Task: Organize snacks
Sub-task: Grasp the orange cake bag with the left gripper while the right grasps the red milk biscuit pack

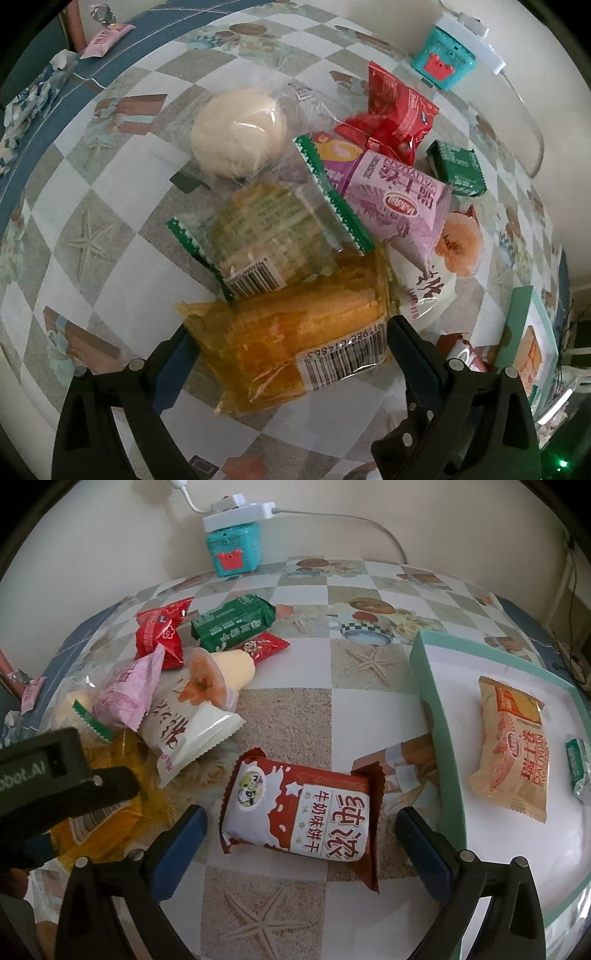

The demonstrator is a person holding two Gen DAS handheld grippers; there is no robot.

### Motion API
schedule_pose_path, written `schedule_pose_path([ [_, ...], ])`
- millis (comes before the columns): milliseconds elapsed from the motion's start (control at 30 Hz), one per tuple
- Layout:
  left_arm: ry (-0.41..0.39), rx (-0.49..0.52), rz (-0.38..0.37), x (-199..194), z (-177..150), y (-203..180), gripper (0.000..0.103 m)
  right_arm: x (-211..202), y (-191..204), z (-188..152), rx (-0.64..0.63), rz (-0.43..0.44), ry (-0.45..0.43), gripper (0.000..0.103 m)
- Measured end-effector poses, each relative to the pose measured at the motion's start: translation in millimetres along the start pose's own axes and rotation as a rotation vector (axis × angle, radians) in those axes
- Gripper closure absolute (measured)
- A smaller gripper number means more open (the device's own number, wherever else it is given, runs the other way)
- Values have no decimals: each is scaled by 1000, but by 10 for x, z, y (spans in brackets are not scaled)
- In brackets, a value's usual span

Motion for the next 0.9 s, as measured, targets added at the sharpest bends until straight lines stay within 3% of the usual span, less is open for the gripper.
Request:
schedule_pose_path([
  [233, 9, -11, -9, -9, -28, 58, 5, -11, 14, 12, -8, 8, -6, 5],
  [367, 13, -22, -13, 7, -9, 80, 6, -49, 38, 24, -25, 2, -23, 26],
  [667, 15, -25, -28, -62, -51, 56, 20, -85, 56, 6, -16, 43, -14, 30],
  [900, 5, -33, -39, -186, -86, -19, 22, -168, 51, 18, -5, 73, -19, 31],
])
Point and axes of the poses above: each gripper's, at about its wrist camera, not at the fingertips, and x roughly the way its jaws point, y to its left, z to its top, the point moved 7 cm from there along x, roughly the way its jaws point, and after that the axes turned 6 degrees about y, right-handed, at the moved point
